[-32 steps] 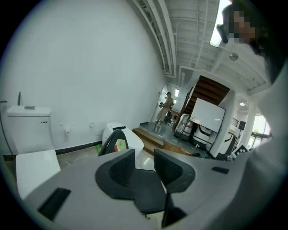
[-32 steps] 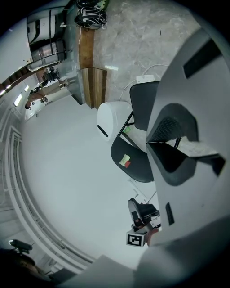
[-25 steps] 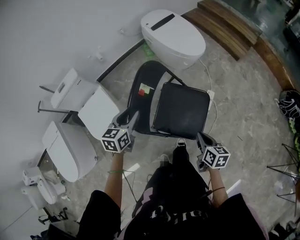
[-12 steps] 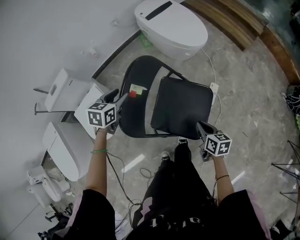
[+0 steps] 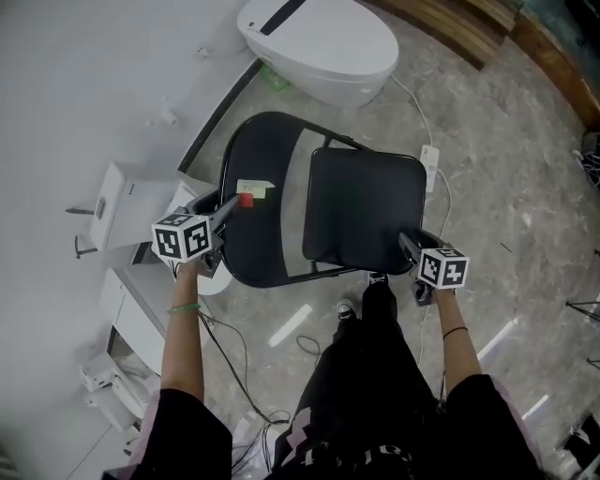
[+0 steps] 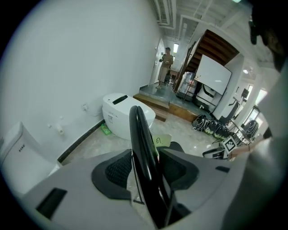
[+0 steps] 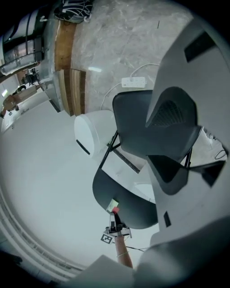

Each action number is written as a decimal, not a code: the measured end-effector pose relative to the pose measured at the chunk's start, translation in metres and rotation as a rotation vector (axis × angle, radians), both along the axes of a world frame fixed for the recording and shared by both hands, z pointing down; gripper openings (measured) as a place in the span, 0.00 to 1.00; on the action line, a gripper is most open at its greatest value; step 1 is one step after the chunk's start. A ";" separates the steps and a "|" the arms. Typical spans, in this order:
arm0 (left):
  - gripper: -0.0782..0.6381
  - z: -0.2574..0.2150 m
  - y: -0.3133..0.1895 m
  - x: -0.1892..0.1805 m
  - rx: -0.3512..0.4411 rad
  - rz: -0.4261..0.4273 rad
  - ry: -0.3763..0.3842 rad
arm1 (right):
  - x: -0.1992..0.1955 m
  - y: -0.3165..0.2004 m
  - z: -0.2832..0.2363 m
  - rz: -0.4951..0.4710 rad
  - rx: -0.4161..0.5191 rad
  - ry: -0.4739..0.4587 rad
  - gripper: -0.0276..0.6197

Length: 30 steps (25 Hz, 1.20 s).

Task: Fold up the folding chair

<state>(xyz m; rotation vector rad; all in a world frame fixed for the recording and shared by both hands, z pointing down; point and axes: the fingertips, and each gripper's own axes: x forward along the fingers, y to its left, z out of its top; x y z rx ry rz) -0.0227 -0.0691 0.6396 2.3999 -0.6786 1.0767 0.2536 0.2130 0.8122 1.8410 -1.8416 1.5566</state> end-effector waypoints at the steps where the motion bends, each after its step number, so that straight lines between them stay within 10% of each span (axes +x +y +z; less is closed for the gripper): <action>1: 0.37 0.002 0.001 0.001 -0.013 0.003 0.013 | 0.006 0.005 0.012 0.008 -0.020 0.000 0.33; 18: 0.35 0.004 -0.002 0.002 0.033 0.010 0.024 | 0.054 0.026 0.188 -0.051 -0.183 -0.028 0.53; 30: 0.36 0.011 0.000 0.009 0.079 0.064 -0.070 | 0.045 0.006 0.226 -0.111 -0.093 -0.345 0.56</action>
